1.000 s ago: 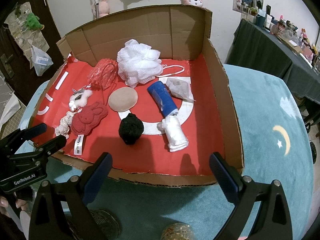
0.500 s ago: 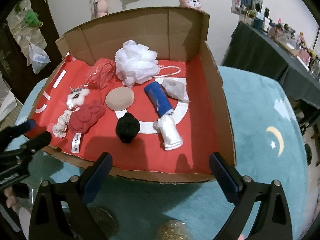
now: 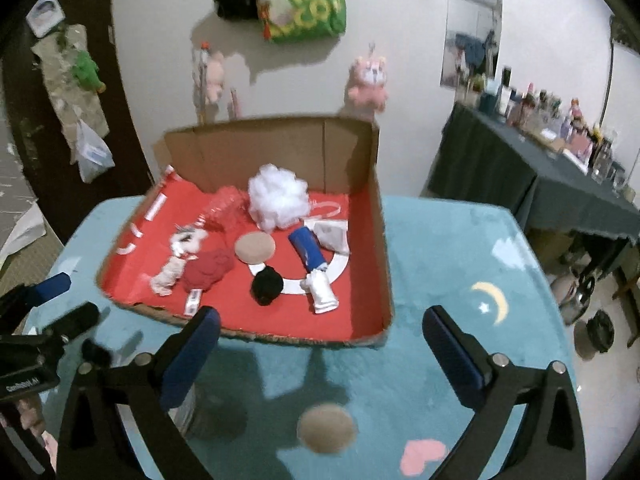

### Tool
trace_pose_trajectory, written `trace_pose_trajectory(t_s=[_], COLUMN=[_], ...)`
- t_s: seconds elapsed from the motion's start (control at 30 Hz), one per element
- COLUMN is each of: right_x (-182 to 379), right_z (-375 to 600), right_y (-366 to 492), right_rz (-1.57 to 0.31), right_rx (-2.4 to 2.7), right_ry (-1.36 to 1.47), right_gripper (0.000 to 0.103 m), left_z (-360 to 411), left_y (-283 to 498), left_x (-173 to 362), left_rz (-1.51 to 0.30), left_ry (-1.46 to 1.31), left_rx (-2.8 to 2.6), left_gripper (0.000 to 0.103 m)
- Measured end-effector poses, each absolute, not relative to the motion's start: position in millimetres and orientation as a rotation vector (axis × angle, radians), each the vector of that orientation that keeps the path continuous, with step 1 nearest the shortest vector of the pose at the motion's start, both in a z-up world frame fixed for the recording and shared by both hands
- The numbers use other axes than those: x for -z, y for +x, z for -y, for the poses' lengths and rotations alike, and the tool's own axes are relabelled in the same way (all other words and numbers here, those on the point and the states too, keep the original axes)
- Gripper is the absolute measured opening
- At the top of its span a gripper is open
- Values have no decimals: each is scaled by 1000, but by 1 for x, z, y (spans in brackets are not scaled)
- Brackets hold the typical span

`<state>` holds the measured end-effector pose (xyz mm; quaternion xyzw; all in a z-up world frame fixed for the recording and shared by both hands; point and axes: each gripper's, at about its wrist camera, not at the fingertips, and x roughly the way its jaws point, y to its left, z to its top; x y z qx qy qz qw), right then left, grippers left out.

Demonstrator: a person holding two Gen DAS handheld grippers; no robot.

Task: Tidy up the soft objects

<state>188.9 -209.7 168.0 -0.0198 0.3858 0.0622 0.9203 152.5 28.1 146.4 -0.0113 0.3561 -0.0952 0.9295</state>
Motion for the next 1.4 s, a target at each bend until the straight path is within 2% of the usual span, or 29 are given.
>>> trace_pose_trajectory(t_s=[0.27,0.63,1.07,1.4], right_x=[-179,-129,-43,-24], right_z=[214,208,213,217], right_y=[111,57,88,98], right_rz=[-669,-631,-816,-883], right_rx=[-164,-137,-102,-65], right_ry=[-59,-103,-80,-52], right_gripper=[103,103,103,103], left_z=[-13,-6,6,15], left_y=[93,65,93,95], left_x=[-142,-94,-21,-12], left_rz=[-639,-663,-852,-871], left_ry=[-11,-20,5,26], left_rx=[213,167,94,49], left_gripper=[97,97,97,99])
